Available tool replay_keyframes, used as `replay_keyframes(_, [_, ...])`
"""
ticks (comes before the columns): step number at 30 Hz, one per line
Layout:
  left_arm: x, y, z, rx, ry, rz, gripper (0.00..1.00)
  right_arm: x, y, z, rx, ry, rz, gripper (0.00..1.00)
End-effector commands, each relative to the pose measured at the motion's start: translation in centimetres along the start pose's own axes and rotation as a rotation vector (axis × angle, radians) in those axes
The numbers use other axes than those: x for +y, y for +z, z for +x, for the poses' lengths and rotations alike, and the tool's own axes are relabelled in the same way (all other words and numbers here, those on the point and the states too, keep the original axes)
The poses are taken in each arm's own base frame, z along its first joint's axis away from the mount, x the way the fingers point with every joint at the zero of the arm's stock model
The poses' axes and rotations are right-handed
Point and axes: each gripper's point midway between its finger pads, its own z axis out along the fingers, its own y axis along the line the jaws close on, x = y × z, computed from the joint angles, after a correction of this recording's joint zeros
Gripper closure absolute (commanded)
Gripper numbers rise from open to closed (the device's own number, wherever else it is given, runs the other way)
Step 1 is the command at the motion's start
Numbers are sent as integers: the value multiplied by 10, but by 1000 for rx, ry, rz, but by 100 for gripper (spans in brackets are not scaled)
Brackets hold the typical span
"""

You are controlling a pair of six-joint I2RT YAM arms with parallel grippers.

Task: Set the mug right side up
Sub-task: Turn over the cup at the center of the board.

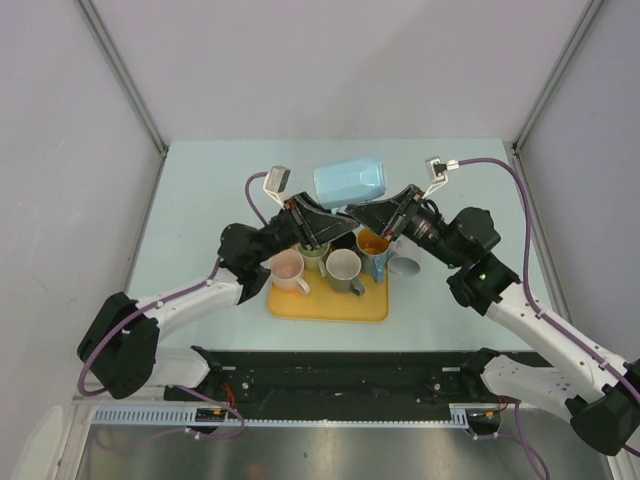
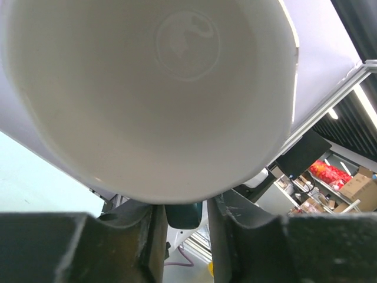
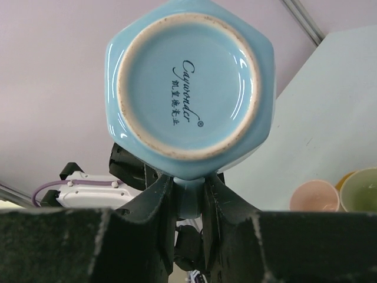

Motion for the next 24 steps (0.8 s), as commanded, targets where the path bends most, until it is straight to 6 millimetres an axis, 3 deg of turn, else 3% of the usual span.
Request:
replay_keyframes(1, [-27,5,-18,-82,53,94,72,16,-3,8,32,-28,-68,100])
replay_keyframes(3, [-27,5,-18,-82,54,95,78,15,-4,10,34,-29,-65,100])
replay_keyframes(6, [-29,5,-21,-92,55,100,100,13,-5,13,43,-36,-56,100])
replay_keyframes(16, [-16,-7,-18,-128,80,49,100,-2,-15,26,90,-148,13,100])
replay_keyframes(24, [-15,-12,-10,-98,133,51,100,5,-23,16,60,-166,0,88])
